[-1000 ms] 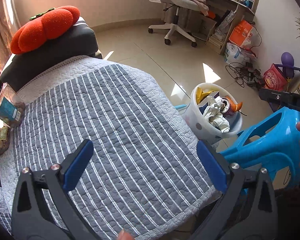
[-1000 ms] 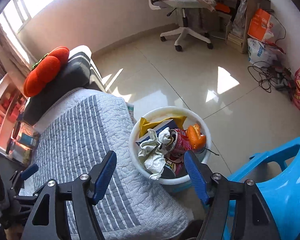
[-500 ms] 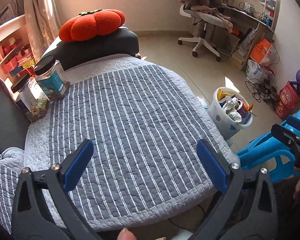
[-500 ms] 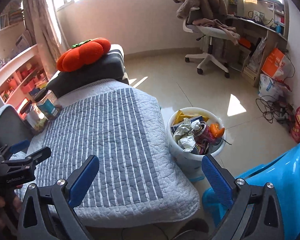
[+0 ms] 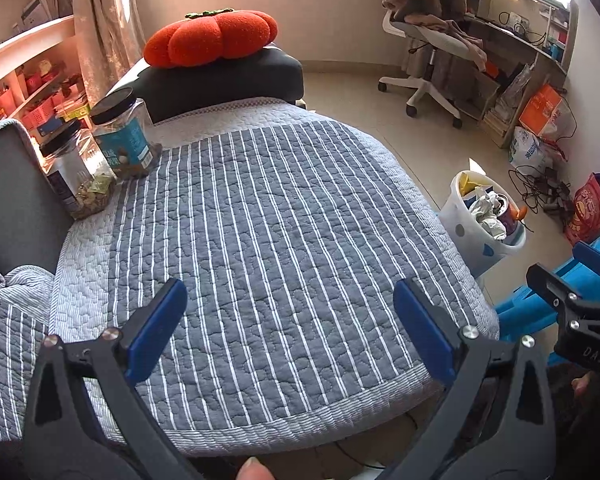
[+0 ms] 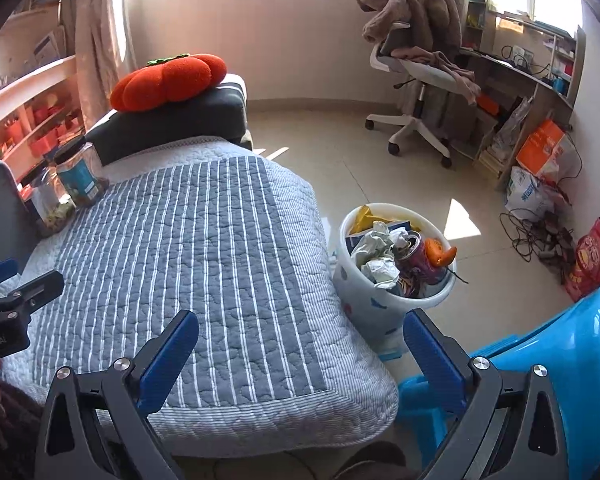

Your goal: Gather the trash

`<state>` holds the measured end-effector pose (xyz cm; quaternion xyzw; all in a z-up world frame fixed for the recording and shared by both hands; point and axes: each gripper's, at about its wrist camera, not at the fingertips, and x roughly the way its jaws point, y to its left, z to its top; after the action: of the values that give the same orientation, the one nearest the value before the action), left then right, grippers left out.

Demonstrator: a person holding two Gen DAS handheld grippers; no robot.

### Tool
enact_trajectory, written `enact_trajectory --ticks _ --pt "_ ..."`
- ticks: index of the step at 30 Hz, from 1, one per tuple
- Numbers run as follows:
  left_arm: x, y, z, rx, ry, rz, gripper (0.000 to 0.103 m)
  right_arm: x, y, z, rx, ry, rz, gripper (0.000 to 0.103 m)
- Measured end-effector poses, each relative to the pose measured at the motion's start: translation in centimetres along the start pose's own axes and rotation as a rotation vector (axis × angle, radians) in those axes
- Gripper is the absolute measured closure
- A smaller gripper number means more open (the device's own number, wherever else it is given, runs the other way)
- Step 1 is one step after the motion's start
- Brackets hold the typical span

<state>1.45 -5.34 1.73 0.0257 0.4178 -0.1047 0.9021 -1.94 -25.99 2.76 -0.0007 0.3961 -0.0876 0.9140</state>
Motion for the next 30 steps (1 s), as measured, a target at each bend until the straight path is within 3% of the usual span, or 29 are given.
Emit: enact_trajectory --ticks 30 --pt "-0.8 -1.1 0.1 0.012 -0.008 -0.025 0.001 -0.4 -0.7 -0.1 0.025 -0.024 -0.042 0.000"
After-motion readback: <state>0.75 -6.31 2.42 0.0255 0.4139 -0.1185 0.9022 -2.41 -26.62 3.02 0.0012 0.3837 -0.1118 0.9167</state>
